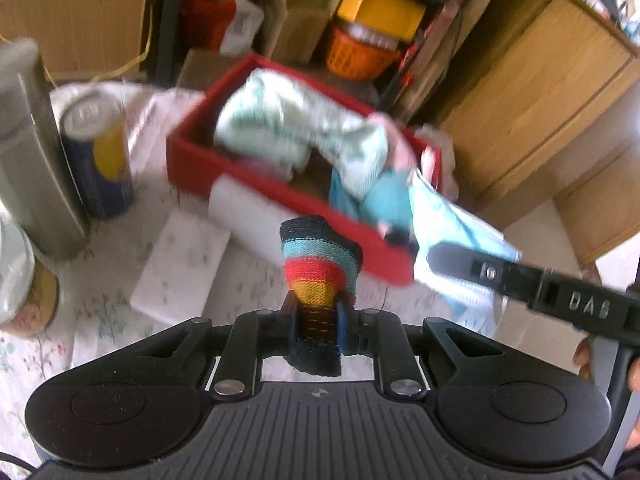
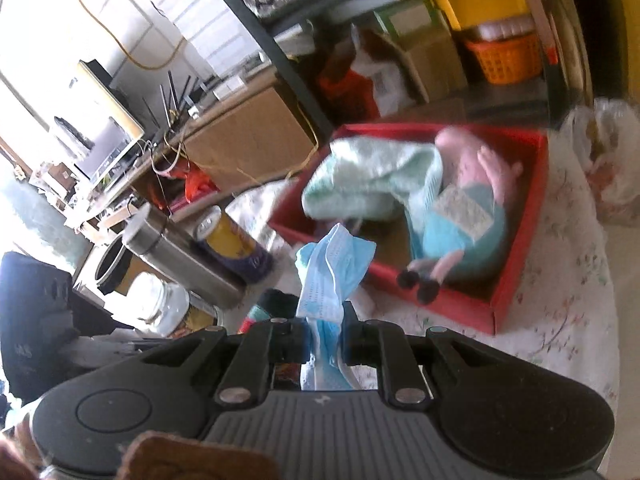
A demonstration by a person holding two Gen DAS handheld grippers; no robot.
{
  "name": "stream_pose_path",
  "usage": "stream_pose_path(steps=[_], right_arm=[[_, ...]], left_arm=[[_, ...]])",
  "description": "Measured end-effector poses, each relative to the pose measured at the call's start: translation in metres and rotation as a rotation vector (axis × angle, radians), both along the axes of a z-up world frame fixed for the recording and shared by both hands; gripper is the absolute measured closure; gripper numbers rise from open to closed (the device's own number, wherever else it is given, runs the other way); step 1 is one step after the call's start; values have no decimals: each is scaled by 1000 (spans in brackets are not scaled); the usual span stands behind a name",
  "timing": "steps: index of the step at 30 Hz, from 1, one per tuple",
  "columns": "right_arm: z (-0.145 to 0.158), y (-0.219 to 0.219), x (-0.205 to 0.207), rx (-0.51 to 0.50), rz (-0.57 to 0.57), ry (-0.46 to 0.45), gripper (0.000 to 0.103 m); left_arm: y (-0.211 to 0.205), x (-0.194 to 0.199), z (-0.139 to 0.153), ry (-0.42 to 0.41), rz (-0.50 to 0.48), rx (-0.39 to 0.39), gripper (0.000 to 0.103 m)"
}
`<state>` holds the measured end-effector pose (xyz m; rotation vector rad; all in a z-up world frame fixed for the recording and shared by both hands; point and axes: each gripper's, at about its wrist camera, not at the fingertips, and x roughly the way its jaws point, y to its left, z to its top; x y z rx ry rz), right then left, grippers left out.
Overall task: Organize soft objects
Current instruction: 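Lift the rainbow knit item with the left tool while the right tool lifts the blue mask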
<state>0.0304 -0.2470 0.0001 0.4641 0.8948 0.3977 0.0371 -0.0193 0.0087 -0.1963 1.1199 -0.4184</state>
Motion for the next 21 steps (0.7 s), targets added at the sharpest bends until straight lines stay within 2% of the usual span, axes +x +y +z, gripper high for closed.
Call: stream_pose_path(steps=[6, 13, 21], right_arm=[[20, -8, -2, -1, -30, -66, 103], [47, -13, -5, -54, -86, -167, 103], [67, -17, 0, -72, -124, -244, 103]], left_arm=[[4, 13, 24, -71, 57, -22, 87], [4, 21, 52, -162, 114, -40, 86], [-4, 32, 70, -228, 142, -49, 86]])
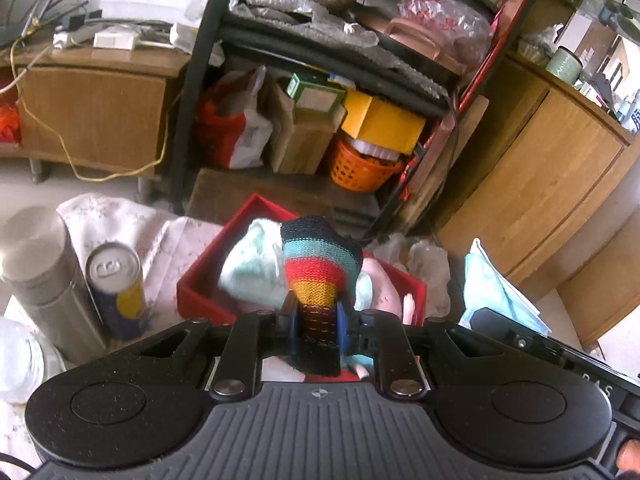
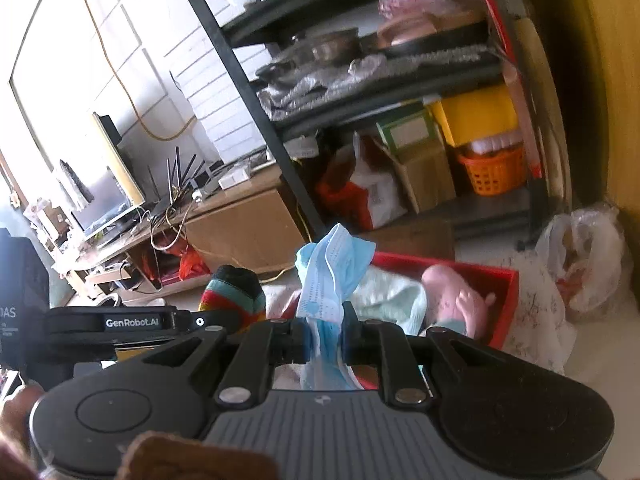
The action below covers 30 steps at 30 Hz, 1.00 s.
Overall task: Organize soft objects
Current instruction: 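Lift the rainbow knit item with the left tool while the right tool lifts the blue mask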
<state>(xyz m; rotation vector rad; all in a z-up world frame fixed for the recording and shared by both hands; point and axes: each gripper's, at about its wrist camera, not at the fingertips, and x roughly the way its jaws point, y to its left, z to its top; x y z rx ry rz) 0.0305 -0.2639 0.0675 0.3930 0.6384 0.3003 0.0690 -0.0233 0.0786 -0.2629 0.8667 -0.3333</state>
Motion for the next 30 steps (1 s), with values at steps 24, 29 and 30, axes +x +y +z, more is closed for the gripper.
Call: stream_pose_path(steps=[24, 29, 30], right_arm=[[-2, -9, 39, -120, -63, -26, 103], [-17, -7, 59, -164, -59, 16, 103], [-21, -5, 63, -178, -56, 27, 103]], left_arm=[[-27, 44, 4, -59, 29, 0, 85], [-38, 59, -10, -46, 29, 43, 85], [-39, 63, -14, -39, 31, 52, 85]])
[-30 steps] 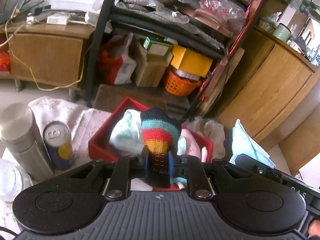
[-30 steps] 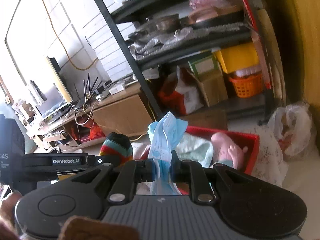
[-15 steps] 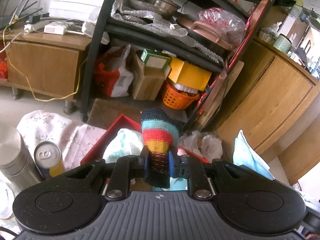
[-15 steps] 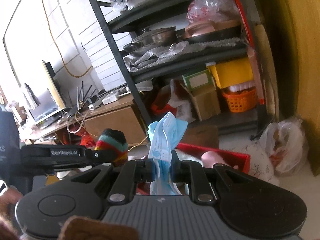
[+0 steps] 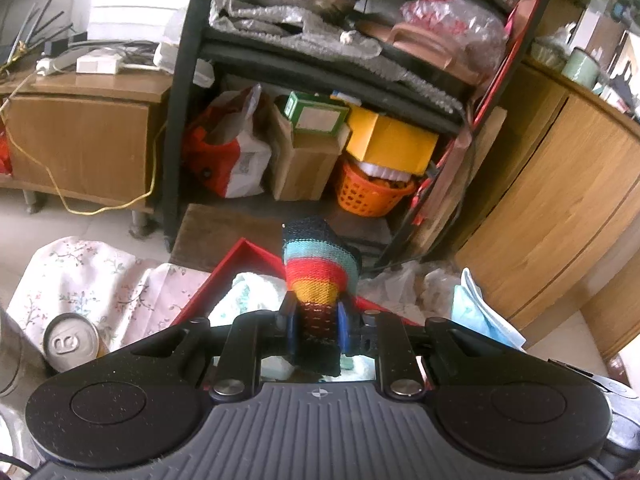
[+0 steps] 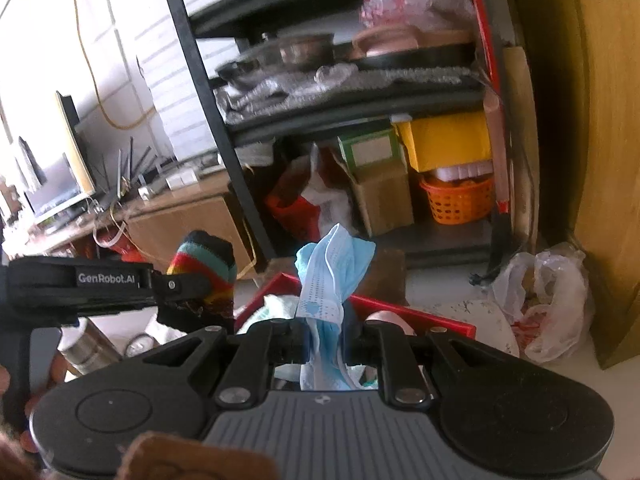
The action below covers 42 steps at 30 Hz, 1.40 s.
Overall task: Organize soft objects
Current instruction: 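Lift the rainbow knit item with the left tool while the right tool lifts the blue mask, then open the left tool over the red box while the right tool releases the blue mask, then grasp a white foam sponge with the left tool while the right tool reaches another sponge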
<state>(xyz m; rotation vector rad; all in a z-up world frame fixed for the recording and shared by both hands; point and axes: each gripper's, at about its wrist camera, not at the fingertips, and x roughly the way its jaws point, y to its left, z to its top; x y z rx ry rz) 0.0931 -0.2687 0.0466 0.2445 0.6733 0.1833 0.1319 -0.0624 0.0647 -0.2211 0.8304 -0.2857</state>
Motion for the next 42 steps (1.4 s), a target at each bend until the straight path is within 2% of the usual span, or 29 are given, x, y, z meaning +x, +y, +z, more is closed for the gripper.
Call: stream_pose_path(steps=[7, 11, 19, 22, 32, 42], right_arm=[[-28, 16, 23, -93, 2, 67, 103], [-40, 24, 29, -167, -8, 88, 103], [-53, 35, 33, -280, -11, 119, 103], [-52, 37, 32, -299, -15, 113, 94], [-43, 43, 26, -358, -24, 76, 77], [-39, 46, 22, -364, -15, 58, 69]], left_arm=[[-10, 16, -29, 55, -3, 37, 83], [-16, 20, -42, 82, -8, 63, 79], [-16, 20, -46, 98, -7, 75, 71], [-14, 17, -44, 95, -9, 81, 67], [-8, 4, -34, 80, -16, 96, 51], [0, -8, -27, 68, -14, 97, 43]])
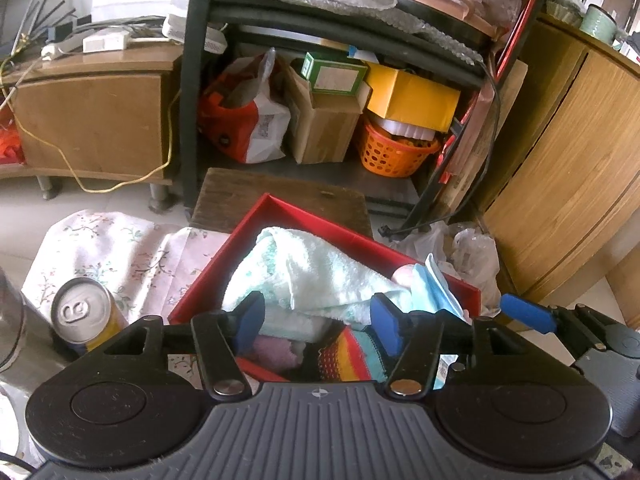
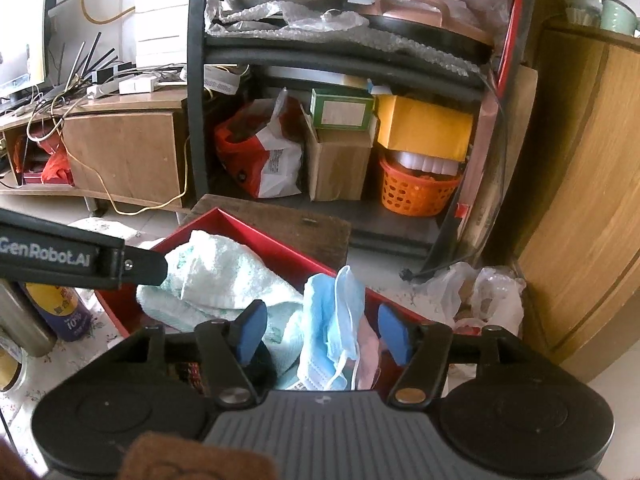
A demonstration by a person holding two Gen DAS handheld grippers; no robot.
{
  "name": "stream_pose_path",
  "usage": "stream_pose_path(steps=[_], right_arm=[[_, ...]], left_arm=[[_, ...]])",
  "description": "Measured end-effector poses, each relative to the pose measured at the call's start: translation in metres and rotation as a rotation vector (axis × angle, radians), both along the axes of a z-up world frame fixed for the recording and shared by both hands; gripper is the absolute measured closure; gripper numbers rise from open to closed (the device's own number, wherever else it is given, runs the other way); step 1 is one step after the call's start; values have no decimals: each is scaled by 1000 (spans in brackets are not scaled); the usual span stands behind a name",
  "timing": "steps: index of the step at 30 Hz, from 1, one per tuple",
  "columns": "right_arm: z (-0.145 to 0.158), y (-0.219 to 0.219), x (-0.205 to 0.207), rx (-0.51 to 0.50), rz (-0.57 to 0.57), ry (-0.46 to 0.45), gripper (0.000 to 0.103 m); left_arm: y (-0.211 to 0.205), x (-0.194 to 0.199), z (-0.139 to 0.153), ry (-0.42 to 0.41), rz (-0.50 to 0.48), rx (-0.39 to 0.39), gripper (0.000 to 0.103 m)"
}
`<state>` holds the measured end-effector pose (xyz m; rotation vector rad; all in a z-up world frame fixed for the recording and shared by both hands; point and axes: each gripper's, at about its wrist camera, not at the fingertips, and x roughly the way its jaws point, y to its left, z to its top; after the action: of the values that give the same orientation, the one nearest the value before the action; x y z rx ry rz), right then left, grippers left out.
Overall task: Organize soft objects
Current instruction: 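Grasp a white foam sponge with the left tool while the right tool reaches another sponge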
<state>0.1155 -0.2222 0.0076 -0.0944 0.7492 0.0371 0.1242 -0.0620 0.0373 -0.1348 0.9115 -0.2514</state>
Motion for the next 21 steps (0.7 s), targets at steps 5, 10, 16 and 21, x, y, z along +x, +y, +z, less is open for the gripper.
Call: stream_pose_path(steps=[5, 10, 16, 21], right_arm=[[-1, 4, -2, -8, 13, 1, 67], [0, 3, -4, -6, 20, -4, 65], [2, -2, -14, 97, 51, 30, 63], [8, 3, -26, 145, 87, 31, 62]], left_arm=[[2, -4, -2, 4, 1, 16, 41], [10, -10, -2, 5, 12, 26, 34], [22, -31, -23, 71, 3, 96, 33], [34, -46, -50, 149, 12, 165, 32]])
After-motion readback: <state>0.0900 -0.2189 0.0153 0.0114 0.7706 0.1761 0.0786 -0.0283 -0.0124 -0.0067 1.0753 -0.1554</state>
